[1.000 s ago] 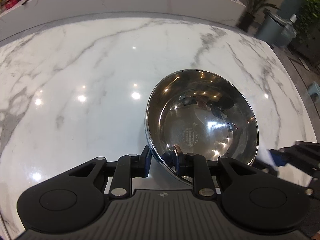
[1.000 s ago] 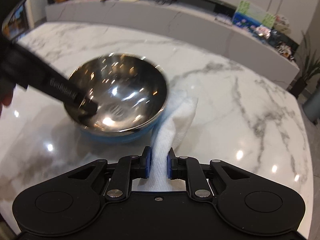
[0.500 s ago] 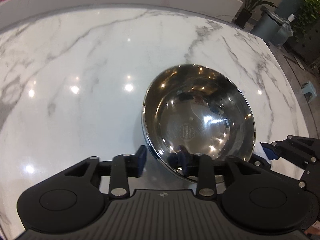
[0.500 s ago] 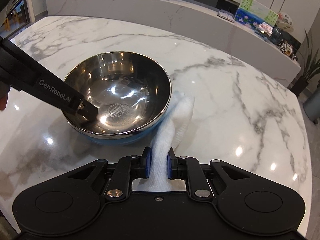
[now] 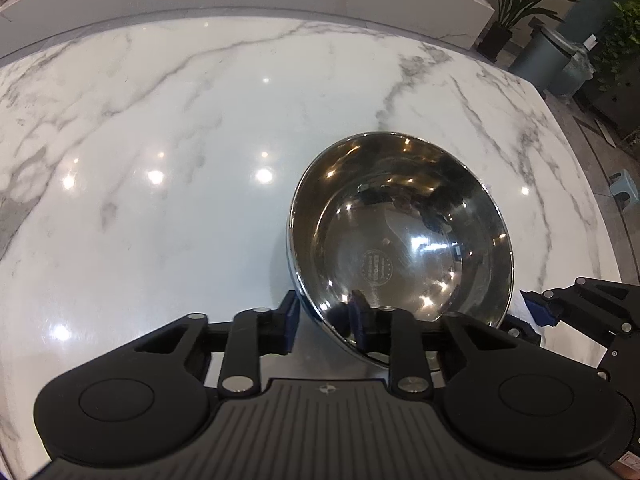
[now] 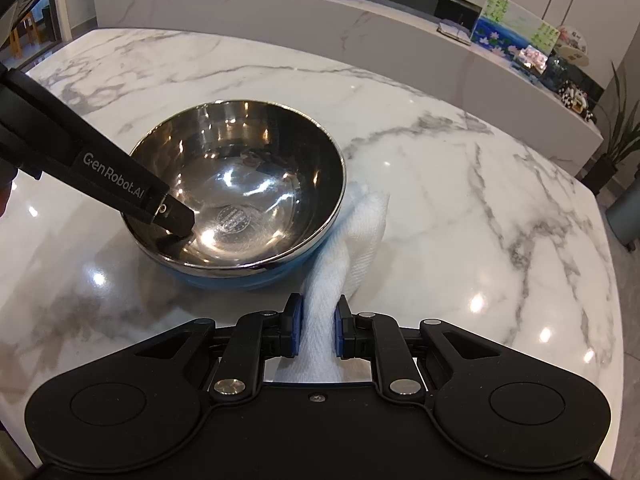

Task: Clean bowl
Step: 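Wipe the bowl's blue outer wall with the towel in the right gripper while the left holds the rim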

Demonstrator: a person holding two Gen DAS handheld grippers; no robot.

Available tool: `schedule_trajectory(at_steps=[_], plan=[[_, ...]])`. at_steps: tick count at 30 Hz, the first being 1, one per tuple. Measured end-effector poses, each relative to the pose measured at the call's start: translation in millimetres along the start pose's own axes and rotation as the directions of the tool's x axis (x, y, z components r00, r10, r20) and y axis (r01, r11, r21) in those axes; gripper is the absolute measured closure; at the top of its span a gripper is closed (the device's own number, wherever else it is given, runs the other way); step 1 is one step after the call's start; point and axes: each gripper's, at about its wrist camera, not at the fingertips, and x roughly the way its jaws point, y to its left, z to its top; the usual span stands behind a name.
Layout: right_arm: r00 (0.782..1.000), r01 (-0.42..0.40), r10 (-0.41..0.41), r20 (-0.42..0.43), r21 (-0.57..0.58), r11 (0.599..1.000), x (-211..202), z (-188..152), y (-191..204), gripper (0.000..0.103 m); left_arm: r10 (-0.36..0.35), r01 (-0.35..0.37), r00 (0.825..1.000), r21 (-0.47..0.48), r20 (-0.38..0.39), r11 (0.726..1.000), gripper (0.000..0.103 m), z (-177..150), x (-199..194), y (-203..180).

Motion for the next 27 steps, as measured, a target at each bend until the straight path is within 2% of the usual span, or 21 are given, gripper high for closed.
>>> schedule_trajectory(at_steps=[4, 7, 13, 15, 16, 17, 22, 27], plan=[[0.996, 0.025, -0.027, 0.079, 0.028, 0.999, -12, 4, -8, 0.089, 0.010, -0.011, 1.000, 0.008, 0.020, 1.000, 0.082, 2, 0, 0], [0.994, 0.019, -0.024, 0.107, 0.044, 0.999, -18, 6, -14, 0.089, 0.016, -0.016, 0.999, 0.008, 0.029, 1.000, 0.083, 5, 0, 1], [0.997, 0.004, -0.006, 0.083, 0.024, 1.000, -12, 6, -10, 0.089, 0.015, -0.015, 1.000, 0.000, 0.023, 1.000, 0.083, 5, 0, 1], [0.998, 0.005, -0.005, 0.065, 0.008, 1.000, -8, 5, -6, 0.089, 0.016, -0.016, 1.000, -0.005, 0.003, 1.000, 0.076, 5, 1, 1], [0.998, 0.005, -0.005, 0.057, 0.000, 1.000, -7, 5, -4, 0.089, 0.018, -0.018, 1.000, -0.006, -0.010, 1.000, 0.069, 5, 1, 0], [0.999, 0.006, -0.006, 0.049, -0.007, 1.000, -5, 4, -3, 0.089, 0.017, -0.017, 1.000, -0.007, -0.020, 1.000, 0.067, 4, 2, 0], [1.000, -0.013, 0.013, 0.008, -0.038, 0.999, 0, 2, 6, 0.089, -0.015, 0.014, 0.999, -0.010, -0.029, 1.000, 0.067, 2, 3, -1], [0.999, -0.045, 0.043, -0.023, -0.077, 0.996, 4, -1, 14, 0.089, 0.000, 0.000, 1.000, -0.012, -0.030, 1.000, 0.068, 2, 4, 2]])
